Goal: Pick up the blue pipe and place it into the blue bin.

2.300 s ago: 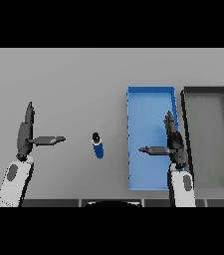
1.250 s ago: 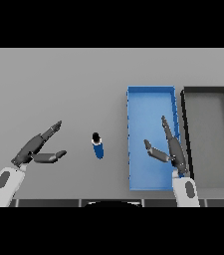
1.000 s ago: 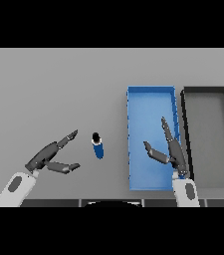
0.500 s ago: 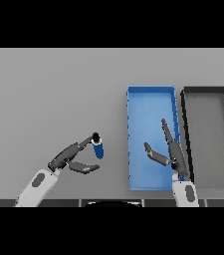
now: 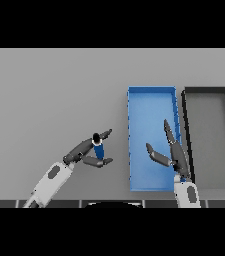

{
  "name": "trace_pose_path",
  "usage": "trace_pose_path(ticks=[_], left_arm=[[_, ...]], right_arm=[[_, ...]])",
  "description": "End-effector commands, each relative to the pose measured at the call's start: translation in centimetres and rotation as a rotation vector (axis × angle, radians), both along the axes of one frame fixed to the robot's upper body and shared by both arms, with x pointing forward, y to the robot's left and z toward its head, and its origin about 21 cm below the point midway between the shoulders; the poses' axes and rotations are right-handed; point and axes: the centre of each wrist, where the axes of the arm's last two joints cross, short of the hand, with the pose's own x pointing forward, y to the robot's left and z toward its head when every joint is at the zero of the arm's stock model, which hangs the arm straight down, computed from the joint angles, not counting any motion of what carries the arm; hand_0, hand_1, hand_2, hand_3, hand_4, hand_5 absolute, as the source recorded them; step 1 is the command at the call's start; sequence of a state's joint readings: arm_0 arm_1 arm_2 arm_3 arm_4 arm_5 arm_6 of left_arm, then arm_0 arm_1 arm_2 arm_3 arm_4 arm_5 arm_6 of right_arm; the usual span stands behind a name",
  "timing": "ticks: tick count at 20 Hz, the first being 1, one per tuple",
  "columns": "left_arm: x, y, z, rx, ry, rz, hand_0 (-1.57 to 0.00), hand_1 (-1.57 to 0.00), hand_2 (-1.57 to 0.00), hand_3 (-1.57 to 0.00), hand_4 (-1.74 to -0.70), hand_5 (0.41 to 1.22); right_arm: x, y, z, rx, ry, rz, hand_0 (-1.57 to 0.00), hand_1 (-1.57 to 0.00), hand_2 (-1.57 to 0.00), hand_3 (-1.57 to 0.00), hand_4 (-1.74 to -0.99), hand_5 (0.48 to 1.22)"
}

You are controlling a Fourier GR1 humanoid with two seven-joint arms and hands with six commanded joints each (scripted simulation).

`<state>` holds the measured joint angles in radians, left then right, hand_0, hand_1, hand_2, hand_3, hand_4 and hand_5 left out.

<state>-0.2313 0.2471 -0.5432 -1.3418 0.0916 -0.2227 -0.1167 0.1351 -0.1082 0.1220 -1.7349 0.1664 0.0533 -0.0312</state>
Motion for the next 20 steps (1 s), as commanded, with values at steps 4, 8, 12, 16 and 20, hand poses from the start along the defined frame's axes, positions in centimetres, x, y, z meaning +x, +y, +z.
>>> trace_pose_path(ticks=[4, 8, 12, 16, 20], left_arm=[[-0.1, -1.1, -0.1, -0.055, 0.007, 0.029, -0.10, -0.26, -0.36, -0.22, -1.32, 0.651], [-0.5, -1.9, -0.4, -0.073, 0.036, 0.021, -0.89, -1.00, -1.03, -1.01, -1.53, 0.988], [-1.3, -2.6, -0.9, -0.108, -0.026, -0.006, -1.29, -1.34, -1.35, -1.27, -1.65, 1.125], [-1.2, -3.1, 0.5, -0.157, -0.080, 0.020, -1.46, -1.48, -1.48, -1.41, -1.70, 1.182], [-1.2, -4.2, 3.2, -0.235, -0.140, -0.009, -1.52, -1.53, -1.53, -1.45, -1.73, 1.205]], right_arm=[[0.2, -0.2, 0.4, -0.008, -0.008, -0.012, 0.00, 0.00, 0.00, 0.00, -1.198, 0.605], [0.0, -0.4, 0.1, -0.005, -0.002, -0.004, 0.00, 0.00, 0.00, 0.00, -1.195, 0.604], [0.2, 0.1, 0.4, -0.006, -0.017, 0.000, 0.00, 0.00, 0.00, 0.00, -1.191, 0.602], [-0.1, 0.1, 0.4, -0.006, -0.015, 0.001, 0.00, 0.00, 0.00, 0.00, -1.189, 0.603], [0.1, -0.2, 0.0, -0.022, -0.006, -0.013, 0.00, 0.00, 0.00, 0.00, -1.180, 0.604]])
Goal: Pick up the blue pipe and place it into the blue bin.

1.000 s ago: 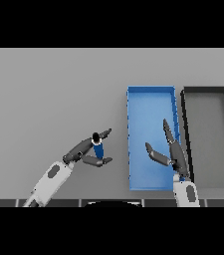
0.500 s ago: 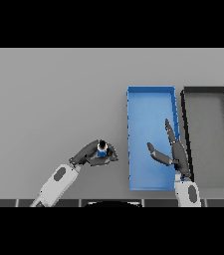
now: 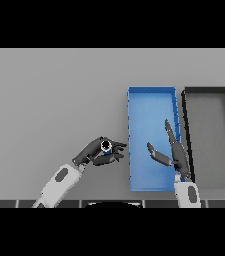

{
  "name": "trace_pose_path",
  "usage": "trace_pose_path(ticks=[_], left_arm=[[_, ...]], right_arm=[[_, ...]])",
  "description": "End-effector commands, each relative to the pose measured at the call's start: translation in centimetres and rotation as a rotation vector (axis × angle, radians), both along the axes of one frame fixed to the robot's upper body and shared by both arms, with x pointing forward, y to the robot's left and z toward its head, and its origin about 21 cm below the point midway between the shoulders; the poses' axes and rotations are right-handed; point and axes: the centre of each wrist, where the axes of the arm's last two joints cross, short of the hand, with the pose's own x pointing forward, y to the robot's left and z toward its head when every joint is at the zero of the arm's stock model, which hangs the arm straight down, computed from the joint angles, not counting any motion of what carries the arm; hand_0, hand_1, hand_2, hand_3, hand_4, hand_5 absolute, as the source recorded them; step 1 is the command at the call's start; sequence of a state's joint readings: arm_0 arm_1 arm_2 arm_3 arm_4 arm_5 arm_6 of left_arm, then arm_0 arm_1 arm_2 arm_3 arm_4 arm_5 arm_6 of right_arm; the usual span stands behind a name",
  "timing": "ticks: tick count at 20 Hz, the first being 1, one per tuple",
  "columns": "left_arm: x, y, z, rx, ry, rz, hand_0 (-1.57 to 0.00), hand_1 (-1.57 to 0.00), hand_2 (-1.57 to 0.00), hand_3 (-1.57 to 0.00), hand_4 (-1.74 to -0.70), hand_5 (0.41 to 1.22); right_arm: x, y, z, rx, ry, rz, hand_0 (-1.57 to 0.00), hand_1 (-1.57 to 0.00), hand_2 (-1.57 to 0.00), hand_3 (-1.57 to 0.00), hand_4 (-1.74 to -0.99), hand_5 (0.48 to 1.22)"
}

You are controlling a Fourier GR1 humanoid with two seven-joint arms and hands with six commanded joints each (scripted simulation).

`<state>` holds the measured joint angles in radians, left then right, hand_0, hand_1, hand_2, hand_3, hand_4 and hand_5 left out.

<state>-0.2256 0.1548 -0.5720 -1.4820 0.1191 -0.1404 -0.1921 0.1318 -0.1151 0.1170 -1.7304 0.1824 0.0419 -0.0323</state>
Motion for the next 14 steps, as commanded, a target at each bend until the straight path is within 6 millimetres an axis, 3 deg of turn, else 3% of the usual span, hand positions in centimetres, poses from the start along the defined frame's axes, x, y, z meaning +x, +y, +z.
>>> trace_pose_path(ticks=[1, 6, 10, 14], left_arm=[[0.1, -0.4, 0.5, 0.001, 0.003, -0.007, -1.53, -1.54, -1.54, -1.46, -1.73, 1.208], [0.2, -0.9, 2.9, 0.015, -0.013, -0.041, -1.56, -1.56, -1.56, -1.49, -1.74, 1.217], [-0.1, -1.4, 3.1, 0.054, -0.007, -0.044, -1.57, -1.57, -1.57, -1.50, -1.74, 1.219], [0.0, -0.9, 3.2, 0.068, -0.016, -0.035, -1.57, -1.57, -1.57, -1.49, -1.74, 1.219]], right_arm=[[0.0, -0.2, 0.0, -0.004, -0.009, 0.001, 0.00, 0.00, 0.00, 0.00, -1.172, 0.603], [-0.3, -0.1, 0.0, -0.001, -0.038, 0.005, 0.00, 0.00, 0.00, 0.00, -1.141, 0.603], [-0.5, -0.2, 0.4, 0.001, -0.034, -0.006, 0.00, 0.00, 0.00, 0.00, -1.127, 0.605], [-0.6, -0.4, 0.2, 0.004, -0.020, -0.014, 0.00, 0.00, 0.00, 0.00, -1.178, 0.605]])
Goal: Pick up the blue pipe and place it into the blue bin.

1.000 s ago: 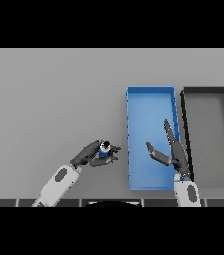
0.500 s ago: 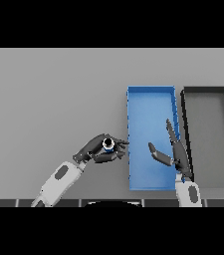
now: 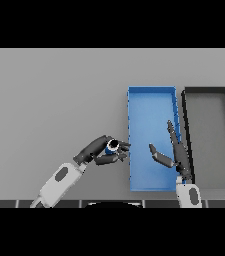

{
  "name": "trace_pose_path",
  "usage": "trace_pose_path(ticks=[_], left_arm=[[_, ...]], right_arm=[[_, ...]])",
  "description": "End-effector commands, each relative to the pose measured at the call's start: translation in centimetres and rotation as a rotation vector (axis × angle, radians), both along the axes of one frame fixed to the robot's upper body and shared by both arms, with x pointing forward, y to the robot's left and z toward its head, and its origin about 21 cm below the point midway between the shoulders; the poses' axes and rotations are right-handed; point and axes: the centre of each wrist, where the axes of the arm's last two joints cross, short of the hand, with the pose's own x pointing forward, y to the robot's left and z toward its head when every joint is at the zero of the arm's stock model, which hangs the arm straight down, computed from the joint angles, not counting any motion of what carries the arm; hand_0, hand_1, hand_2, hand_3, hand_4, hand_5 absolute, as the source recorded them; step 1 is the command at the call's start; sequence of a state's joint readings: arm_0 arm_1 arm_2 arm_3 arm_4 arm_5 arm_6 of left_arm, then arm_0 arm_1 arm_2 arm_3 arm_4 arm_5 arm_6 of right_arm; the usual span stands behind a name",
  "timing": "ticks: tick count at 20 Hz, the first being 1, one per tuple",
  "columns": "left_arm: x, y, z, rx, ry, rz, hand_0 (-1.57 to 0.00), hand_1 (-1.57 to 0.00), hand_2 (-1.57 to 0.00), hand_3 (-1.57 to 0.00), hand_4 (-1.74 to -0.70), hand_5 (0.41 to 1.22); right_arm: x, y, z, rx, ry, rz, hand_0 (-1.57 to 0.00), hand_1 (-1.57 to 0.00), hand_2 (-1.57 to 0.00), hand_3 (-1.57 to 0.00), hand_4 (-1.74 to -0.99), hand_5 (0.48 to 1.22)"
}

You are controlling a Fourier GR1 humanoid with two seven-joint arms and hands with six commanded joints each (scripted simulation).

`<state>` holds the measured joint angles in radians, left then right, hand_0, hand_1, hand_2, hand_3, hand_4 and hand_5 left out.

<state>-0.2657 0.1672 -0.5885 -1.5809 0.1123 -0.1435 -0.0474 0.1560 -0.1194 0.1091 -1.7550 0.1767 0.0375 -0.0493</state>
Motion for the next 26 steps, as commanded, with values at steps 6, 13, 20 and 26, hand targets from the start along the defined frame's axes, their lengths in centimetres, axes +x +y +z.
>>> trace_pose_path(ticks=[6, 13, 20, 26], left_arm=[[-0.3, -0.6, -0.2, 0.009, 0.013, -0.010, -1.57, -1.57, -1.57, -1.50, -1.74, 1.220], [-0.2, -0.7, -0.3, 0.010, -0.008, -0.016, -1.57, -1.57, -1.57, -1.49, -1.74, 1.221], [0.2, -0.4, 0.1, 0.007, -0.001, -0.032, -1.57, -1.57, -1.57, -1.49, -1.74, 1.221], [0.0, -0.3, 0.3, 0.003, -0.004, -0.062, -1.57, -1.57, -1.57, -1.54, -1.74, 1.221]], right_arm=[[0.7, -1.6, 4.2, 0.201, -0.112, 0.270, 0.00, 0.00, 0.00, 0.00, -1.231, 0.572], [1.8, 0.7, 11.2, 0.103, -0.048, 0.657, 0.00, 0.00, 0.00, 0.00, -1.306, 0.502], [3.6, 5.5, 13.6, -0.027, -0.056, 0.873, 0.00, 0.00, 0.00, 0.00, -1.253, 0.529], [5.0, 9.7, 14.2, -0.062, -0.046, 0.961, 0.00, 0.00, 0.00, 0.00, -1.222, 0.519]])
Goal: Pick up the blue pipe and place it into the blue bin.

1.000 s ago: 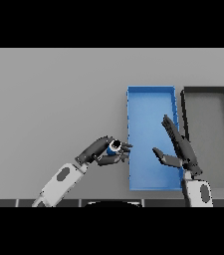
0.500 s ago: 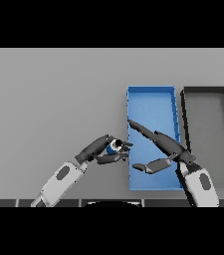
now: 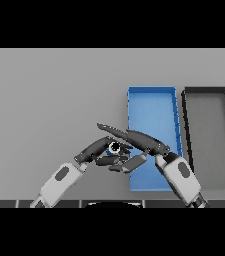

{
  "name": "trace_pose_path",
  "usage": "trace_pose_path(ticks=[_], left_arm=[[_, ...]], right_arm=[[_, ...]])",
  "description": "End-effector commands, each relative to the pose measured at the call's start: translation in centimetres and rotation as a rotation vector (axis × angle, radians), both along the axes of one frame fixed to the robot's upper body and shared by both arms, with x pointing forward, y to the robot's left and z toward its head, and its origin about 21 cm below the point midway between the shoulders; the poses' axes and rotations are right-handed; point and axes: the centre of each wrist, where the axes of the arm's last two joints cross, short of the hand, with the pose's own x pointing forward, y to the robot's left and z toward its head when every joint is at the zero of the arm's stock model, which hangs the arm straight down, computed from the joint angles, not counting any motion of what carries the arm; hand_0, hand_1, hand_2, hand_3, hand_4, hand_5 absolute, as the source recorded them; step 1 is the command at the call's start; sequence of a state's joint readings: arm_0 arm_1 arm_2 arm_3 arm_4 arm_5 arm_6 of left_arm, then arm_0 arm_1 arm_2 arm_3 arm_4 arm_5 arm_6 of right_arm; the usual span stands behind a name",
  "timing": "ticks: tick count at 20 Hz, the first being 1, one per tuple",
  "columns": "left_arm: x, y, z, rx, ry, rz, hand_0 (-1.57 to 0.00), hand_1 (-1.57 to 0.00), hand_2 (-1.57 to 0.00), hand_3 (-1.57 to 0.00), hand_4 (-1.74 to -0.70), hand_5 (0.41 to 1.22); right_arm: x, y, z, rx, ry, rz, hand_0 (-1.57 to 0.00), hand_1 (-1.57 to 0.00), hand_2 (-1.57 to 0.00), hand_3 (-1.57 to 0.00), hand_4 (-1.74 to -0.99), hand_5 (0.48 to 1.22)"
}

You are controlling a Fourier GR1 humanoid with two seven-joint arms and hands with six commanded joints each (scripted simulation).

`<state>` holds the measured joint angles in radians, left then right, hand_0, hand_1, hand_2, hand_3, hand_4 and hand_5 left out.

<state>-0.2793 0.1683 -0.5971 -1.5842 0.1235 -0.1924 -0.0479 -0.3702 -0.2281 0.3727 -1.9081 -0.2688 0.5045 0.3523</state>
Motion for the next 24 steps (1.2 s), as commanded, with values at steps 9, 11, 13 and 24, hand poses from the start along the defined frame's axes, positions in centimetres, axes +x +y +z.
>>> trace_pose_path(ticks=[9, 11, 13, 24], left_arm=[[0.2, 0.4, 0.2, 0.207, -0.010, 0.003, -0.78, -0.71, -0.69, -0.58, -1.53, 1.221], [0.5, 0.4, 0.0, 0.174, -0.007, 0.025, -1.06, -1.02, -0.97, -0.94, -1.61, 1.221], [0.2, 0.1, -0.3, 0.115, 0.025, 0.023, -1.25, -1.22, -1.12, -1.17, -1.66, 1.221], [0.3, 1.0, -0.4, 0.109, -0.056, -0.003, -0.93, -0.87, -0.78, -0.85, -1.41, 1.221]], right_arm=[[2.3, 3.6, 0.8, -0.022, 0.003, 0.142, -0.89, -0.87, -0.91, -0.77, -1.486, 0.550], [2.3, 3.8, 0.3, 0.009, 0.039, 0.200, -1.13, -1.12, -1.14, -0.96, -1.562, 0.666], [2.3, 4.1, 0.0, 0.052, 0.077, 0.208, -1.29, -1.29, -1.30, -1.18, -1.495, 0.826], [1.8, 4.1, 0.0, 0.144, 0.019, 0.219, -1.55, -1.55, -1.55, -1.54, -1.487, 1.187]])
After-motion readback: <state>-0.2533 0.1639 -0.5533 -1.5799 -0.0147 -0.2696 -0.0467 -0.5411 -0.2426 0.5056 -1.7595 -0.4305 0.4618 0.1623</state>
